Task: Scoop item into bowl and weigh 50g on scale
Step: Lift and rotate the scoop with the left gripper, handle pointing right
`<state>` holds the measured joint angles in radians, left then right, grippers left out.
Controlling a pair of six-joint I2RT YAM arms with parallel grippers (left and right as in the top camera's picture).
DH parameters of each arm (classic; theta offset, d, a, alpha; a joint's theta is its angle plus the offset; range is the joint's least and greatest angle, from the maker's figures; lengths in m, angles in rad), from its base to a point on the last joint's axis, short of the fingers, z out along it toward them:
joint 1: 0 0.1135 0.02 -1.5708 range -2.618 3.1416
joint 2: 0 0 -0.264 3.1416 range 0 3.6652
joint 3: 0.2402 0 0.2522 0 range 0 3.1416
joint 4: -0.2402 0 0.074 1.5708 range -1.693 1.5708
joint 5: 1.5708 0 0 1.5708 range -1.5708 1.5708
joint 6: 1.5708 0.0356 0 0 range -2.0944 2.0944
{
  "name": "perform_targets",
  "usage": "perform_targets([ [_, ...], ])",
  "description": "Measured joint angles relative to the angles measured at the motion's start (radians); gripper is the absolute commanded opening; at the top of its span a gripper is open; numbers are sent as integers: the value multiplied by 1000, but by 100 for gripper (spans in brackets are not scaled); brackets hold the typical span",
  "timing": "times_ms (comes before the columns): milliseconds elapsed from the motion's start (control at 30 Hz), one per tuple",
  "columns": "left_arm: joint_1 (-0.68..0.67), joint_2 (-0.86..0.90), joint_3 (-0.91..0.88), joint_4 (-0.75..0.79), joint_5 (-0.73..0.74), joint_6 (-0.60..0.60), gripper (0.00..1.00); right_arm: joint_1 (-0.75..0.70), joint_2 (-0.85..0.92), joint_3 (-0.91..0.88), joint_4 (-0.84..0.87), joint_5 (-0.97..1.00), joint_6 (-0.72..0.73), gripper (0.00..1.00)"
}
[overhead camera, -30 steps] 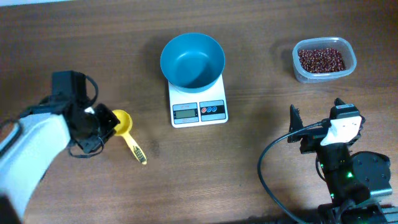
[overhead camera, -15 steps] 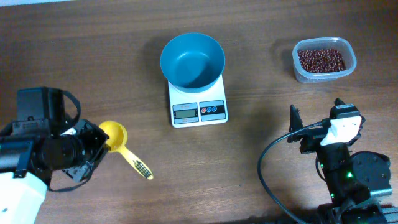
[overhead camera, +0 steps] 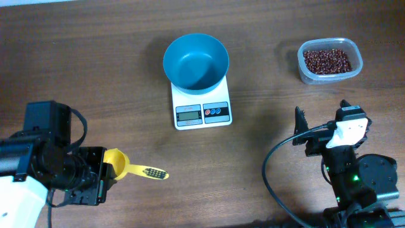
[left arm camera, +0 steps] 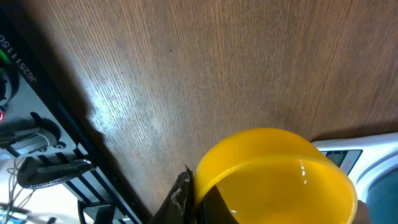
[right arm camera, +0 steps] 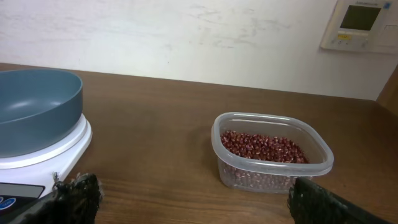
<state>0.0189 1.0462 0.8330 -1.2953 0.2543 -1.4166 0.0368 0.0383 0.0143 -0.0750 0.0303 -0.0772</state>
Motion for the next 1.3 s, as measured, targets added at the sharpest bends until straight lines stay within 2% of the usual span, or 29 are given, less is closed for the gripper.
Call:
perform_targets([
  [133,0,0,0,0,27,-67,0,0,0,0,0,0,-1,99],
  [300,0,0,0,-3,50,-88,0,0,0,0,0,0,0,99],
  [467,0,0,0,-3,67,-92,0,0,0,0,0,0,-1,99],
  [700,0,0,0,-3,162,-92,0,0,0,0,0,0,0,99],
  [1200,0,0,0,-49,177,-92,0,0,0,0,0,-1,0,99],
  [1300,0,0,0,-55,177,-92,0,0,0,0,11,-148,115,99],
])
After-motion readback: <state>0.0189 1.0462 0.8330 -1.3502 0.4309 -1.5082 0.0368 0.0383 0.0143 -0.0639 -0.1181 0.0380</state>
